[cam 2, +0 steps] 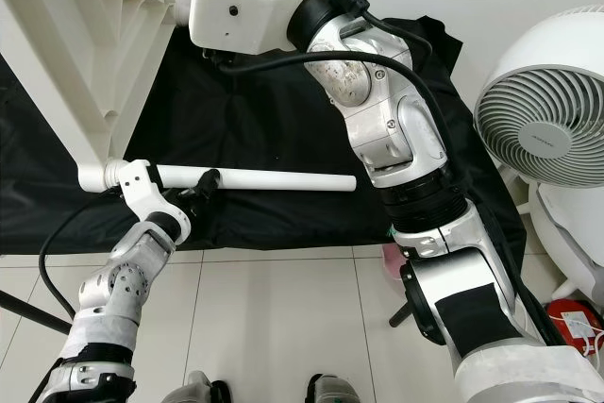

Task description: Building children table

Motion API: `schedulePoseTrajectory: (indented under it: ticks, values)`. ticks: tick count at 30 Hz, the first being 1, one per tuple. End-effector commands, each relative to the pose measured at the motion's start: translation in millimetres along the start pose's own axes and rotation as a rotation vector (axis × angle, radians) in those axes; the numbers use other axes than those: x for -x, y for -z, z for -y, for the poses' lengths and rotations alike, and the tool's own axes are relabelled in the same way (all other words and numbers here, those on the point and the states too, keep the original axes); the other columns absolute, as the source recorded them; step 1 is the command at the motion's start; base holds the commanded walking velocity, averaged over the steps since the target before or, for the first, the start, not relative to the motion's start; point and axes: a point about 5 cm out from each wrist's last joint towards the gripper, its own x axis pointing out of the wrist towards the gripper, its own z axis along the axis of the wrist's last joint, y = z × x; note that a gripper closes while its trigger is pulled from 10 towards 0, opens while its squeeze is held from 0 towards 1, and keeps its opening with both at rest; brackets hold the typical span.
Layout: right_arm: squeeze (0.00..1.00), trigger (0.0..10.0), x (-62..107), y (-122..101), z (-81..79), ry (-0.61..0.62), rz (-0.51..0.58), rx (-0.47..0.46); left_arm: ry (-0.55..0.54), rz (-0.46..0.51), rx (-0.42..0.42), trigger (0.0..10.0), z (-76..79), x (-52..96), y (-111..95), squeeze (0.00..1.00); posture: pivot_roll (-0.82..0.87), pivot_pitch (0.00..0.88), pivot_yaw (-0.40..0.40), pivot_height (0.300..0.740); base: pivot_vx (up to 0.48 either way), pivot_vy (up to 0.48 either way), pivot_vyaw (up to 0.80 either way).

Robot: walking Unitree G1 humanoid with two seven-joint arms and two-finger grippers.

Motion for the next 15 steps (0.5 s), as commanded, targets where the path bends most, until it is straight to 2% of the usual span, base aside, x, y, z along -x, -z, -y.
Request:
schedulePoseTrajectory:
  ticks: [1, 9, 15]
  values:
    - [0.0, 10.0, 8.9, 6.7, 21.0, 0.137, -0.02, -0.107, -0.173, 0.11, 0.018, 10.0, -18.8, 0.8, -24.9, 0.0, -0.15, 0.126, 0.091, 0.74, 0.0, 0.0, 0.0]
    - [0.0, 10.0, 11.7, 5.8, 24.9, 0.154, -0.006, -0.135, -0.187, 0.139, 0.016, 10.0, -19.8, 1.3, -32.5, 0.0, -0.14, 0.129, 0.096, 0.74, 0.0, 0.0, 0.0]
    - [0.0, 10.0, 19.2, 17.7, 30.9, 0.178, -0.044, -0.181, -0.19, 0.169, 0.002, 10.0, -19.6, 0.4, -44.8, 0.0, -0.13, 0.132, 0.103, 0.74, 0.0, 0.0, 0.0]
